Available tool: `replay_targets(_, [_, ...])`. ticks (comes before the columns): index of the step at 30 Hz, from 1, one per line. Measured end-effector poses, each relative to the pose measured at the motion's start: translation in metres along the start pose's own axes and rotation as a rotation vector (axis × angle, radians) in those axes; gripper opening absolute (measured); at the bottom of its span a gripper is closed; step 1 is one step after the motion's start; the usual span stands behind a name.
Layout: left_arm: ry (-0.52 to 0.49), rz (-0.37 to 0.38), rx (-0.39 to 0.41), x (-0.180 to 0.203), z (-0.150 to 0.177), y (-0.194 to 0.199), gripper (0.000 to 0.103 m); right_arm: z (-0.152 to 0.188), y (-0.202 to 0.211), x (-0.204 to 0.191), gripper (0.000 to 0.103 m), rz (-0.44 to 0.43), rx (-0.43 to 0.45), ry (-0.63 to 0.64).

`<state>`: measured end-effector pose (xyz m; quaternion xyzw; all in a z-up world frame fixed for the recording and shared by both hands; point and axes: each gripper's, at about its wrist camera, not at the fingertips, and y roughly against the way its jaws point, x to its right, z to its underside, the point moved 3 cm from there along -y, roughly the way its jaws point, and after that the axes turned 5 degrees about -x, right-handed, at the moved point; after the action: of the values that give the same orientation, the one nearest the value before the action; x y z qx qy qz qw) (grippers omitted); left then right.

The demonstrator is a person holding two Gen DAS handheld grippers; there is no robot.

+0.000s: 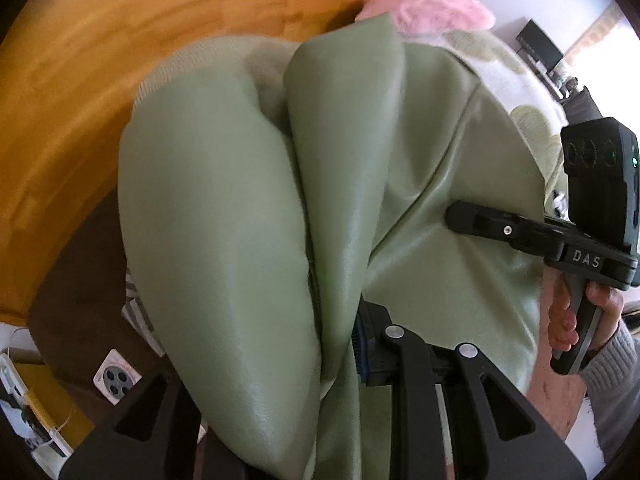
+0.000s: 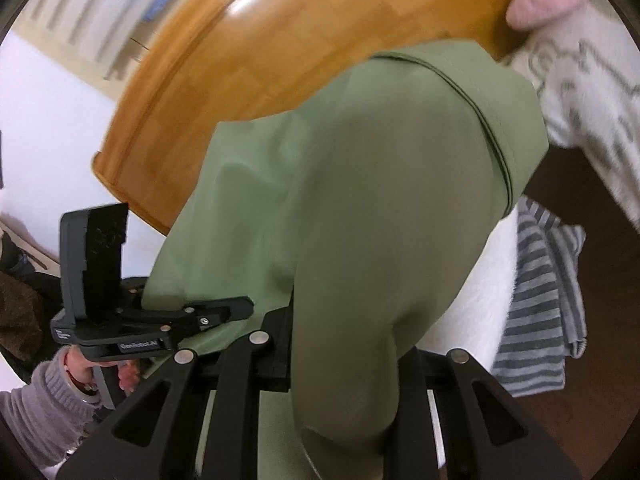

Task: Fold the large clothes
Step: 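Lift the gripped jacket bundle with both tools and carry it across the bed, then lower the jacket bundle onto the striped garment stack with both tools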

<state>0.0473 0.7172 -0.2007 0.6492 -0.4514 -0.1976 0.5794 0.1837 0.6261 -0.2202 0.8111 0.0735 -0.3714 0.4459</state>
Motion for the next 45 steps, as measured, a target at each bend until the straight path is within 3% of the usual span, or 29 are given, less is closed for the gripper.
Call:
replay_targets(3, [-0.014,-0.007,-0.035,-0.001,-0.002,-0.023,0.029,0.003,-0.023,0.022,0.023,0.026,-0.027,-0.008])
replay_targets(5, [-0.01,-0.007,-0.059,-0.003,-0.005,-0.033,0.038,0.006,-0.033,0.032,0.03,0.054,-0.034,-0.009])
replay_targets(8, [-0.016,-0.052,-0.076,-0.018,-0.005,-0.05,0.064,0.011,-0.042,0.045,0.053,0.104,-0.038,-0.027])
replay_targets(9, [-0.006,-0.06,-0.081,-0.027,-0.005,-0.054,0.079,0.013,-0.045,0.048,0.057,0.134,-0.035,-0.021])
replay_targets(10, [0.017,-0.056,-0.087,-0.034,-0.008,-0.06,0.083,0.015,-0.046,0.05,0.057,0.14,-0.03,-0.015])
replay_targets(14, [0.05,-0.001,-0.059,-0.05,-0.005,-0.068,0.087,0.017,-0.048,0.052,0.061,0.141,-0.017,-0.002])
replay_targets(17, [0.068,0.025,-0.041,-0.058,0.006,-0.068,0.088,0.016,-0.046,0.05,0.073,0.176,-0.006,0.004])
replay_targets(19, [0.094,0.026,-0.034,-0.065,0.008,-0.067,0.088,0.019,-0.041,0.047,0.088,0.193,0.006,0.001])
replay_targets(23, [0.103,-0.017,0.024,-0.062,0.008,-0.049,0.087,0.027,-0.022,0.038,0.093,0.241,0.019,0.001])
replay_targets(30, [0.038,-0.058,0.066,-0.036,0.015,-0.02,0.087,0.033,0.009,0.012,0.095,0.332,0.055,0.003])
replay_targets(36, [0.005,-0.061,0.083,-0.016,0.026,-0.006,0.086,0.033,0.042,-0.032,0.097,0.352,0.137,0.08])
replay_targets(45, [0.069,0.001,0.025,-0.046,0.029,-0.02,0.086,0.045,0.044,-0.059,0.097,0.362,0.124,0.131])
